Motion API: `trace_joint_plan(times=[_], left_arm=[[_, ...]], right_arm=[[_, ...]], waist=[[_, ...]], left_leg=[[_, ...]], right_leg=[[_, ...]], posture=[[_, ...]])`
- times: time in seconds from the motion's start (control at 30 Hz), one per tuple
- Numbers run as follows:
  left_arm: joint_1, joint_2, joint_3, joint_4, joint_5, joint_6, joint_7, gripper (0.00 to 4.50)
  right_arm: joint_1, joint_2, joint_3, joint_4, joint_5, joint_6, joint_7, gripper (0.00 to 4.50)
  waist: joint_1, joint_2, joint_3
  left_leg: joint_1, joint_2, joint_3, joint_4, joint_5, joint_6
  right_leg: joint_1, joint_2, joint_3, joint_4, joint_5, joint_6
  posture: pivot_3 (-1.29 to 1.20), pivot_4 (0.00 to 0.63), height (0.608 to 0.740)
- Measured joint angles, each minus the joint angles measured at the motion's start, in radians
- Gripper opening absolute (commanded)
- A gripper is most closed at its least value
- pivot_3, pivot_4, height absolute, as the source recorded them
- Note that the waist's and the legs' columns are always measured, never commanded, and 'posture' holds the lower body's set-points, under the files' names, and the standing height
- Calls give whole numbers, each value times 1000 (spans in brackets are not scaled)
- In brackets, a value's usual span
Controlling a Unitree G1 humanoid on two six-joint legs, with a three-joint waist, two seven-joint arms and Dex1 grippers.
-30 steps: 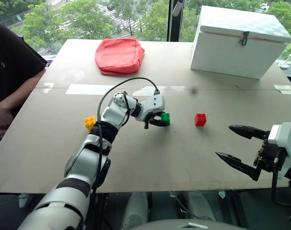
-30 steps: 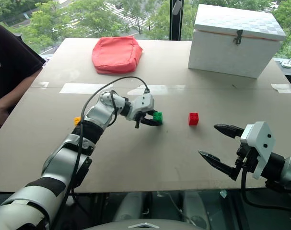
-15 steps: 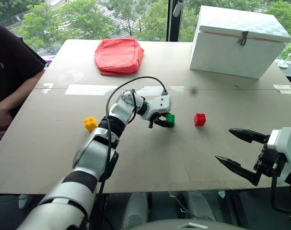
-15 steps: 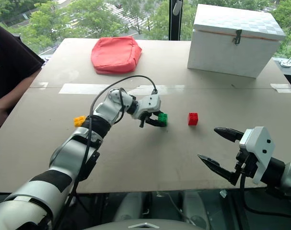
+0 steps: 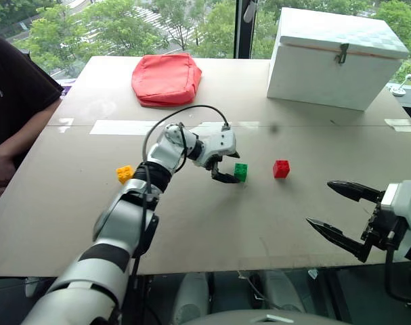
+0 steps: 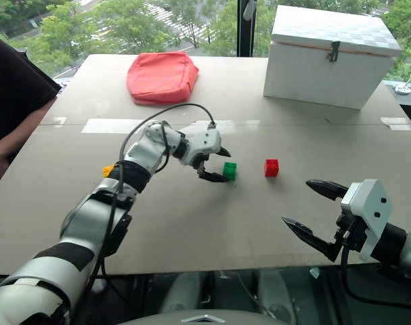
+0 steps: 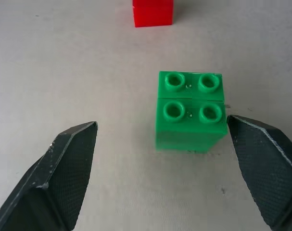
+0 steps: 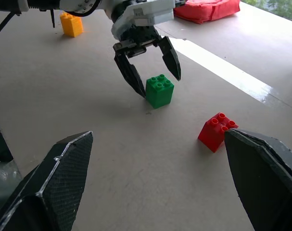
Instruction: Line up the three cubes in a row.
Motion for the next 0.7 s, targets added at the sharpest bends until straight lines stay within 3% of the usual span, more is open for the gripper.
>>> trace_joint_plan(times=[0.13,0.17,0.27,0.33,0.43,0.57,0.7], left_arm=[[213,110,139,-421,-119,347,70,4469],[223,111,152,-450,-128,378,83,4469],[348,97,337,-745,-163,663,316,4469],[442,5,505,-969,-116,843,565,4469],[556,-137,632,-1179,-11,1006,835,4469],[657,-248,688,-1351,73,1129,1054,4469],[687,-353,676,-1385,86,1163,1164,4469]], right_arm=[[-64,-9,51,10,12,-4,2,4500],[-70,-9,58,11,14,-5,2,4500],[-161,-17,138,19,33,0,-2,4500],[-225,-19,196,34,49,5,-3,4500],[-298,-27,241,51,63,8,0,4500],[-367,-47,280,95,88,14,26,4500],[-401,-77,298,152,91,15,76,4500]], waist=[[-3,0,0],[3,0,0],[8,0,0],[9,0,0],[10,0,0],[17,-2,0],[21,-2,-1]], left_leg=[[0,2,-1,0,0,0],[0,2,-1,0,0,0],[1,2,-2,1,0,0],[2,0,-3,1,0,0],[2,-1,-3,1,0,0],[3,-2,-7,1,0,0],[3,-3,-9,4,0,0]], right_leg=[[0,-1,0,0,0,0],[1,-1,-1,1,0,0],[2,-1,-1,0,0,0],[4,-1,-2,-1,0,1],[5,-1,-2,-1,0,1],[7,-1,-4,-1,0,0],[10,-2,-5,-1,0,0]], posture=[[0,150,740],[0,150,740],[0,150,740],[0,150,740],[0,150,740],[0,150,740],[0,150,740]])
